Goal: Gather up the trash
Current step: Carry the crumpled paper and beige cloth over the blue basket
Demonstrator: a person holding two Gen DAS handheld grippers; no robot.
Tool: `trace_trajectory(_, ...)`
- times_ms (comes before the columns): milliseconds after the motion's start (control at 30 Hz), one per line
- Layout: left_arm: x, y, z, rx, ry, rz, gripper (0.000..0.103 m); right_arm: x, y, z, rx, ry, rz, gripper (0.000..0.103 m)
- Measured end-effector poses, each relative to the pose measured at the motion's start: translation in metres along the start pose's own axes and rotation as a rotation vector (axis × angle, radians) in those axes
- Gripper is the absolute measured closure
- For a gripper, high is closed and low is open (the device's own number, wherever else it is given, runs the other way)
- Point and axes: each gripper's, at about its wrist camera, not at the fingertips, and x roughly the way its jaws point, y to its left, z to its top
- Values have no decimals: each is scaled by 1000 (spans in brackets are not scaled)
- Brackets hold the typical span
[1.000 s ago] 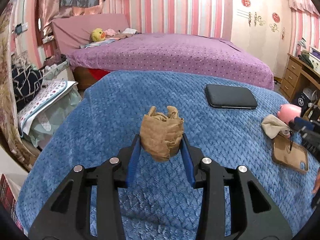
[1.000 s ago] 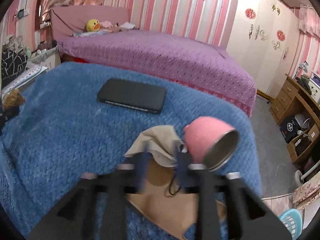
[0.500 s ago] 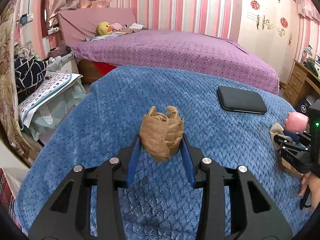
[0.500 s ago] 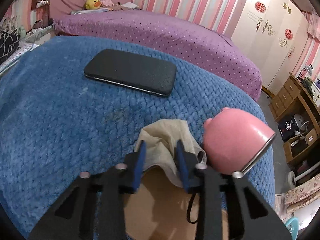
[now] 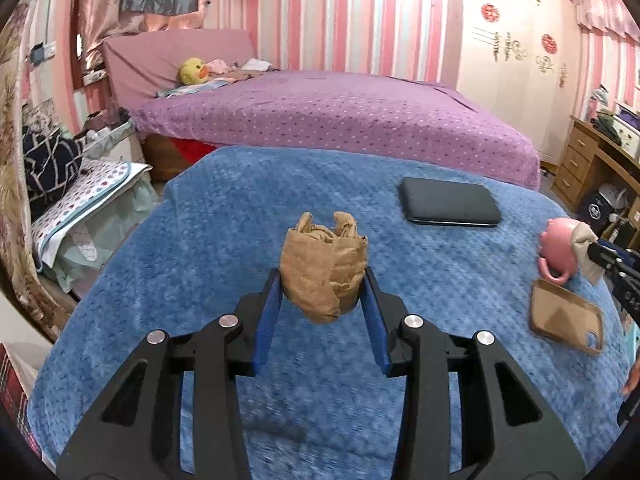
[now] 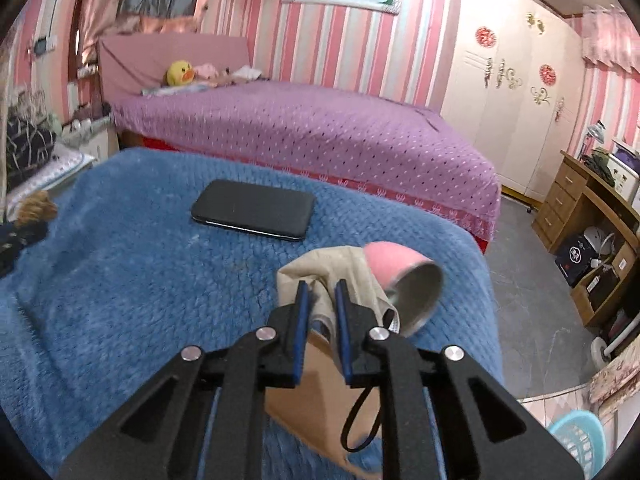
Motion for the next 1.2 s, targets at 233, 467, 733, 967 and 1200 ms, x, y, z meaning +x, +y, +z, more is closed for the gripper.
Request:
trace_trajectory(233, -12, -45, -10, 20, 18, -87, 65, -52, -26, -31, 61, -48, -32, 89)
trace_trajectory(467, -26, -82, -24, 56, -12, -109, 65, -88, -63, -70, 129, -57, -70, 89)
trace_trajectory(733, -38, -124, -45, 166, -56, -108, 65, -98, -106, -93, 187, -66, -96, 89)
trace_trajectory(967, -42, -150, -52, 181, -46, -148, 65, -105, -139, -108, 204, -66, -131, 89)
trace_trajectory(1200, -50, -172, -58, 199, -58, -158, 65, -115, -185, -124, 262, -71, -183, 89)
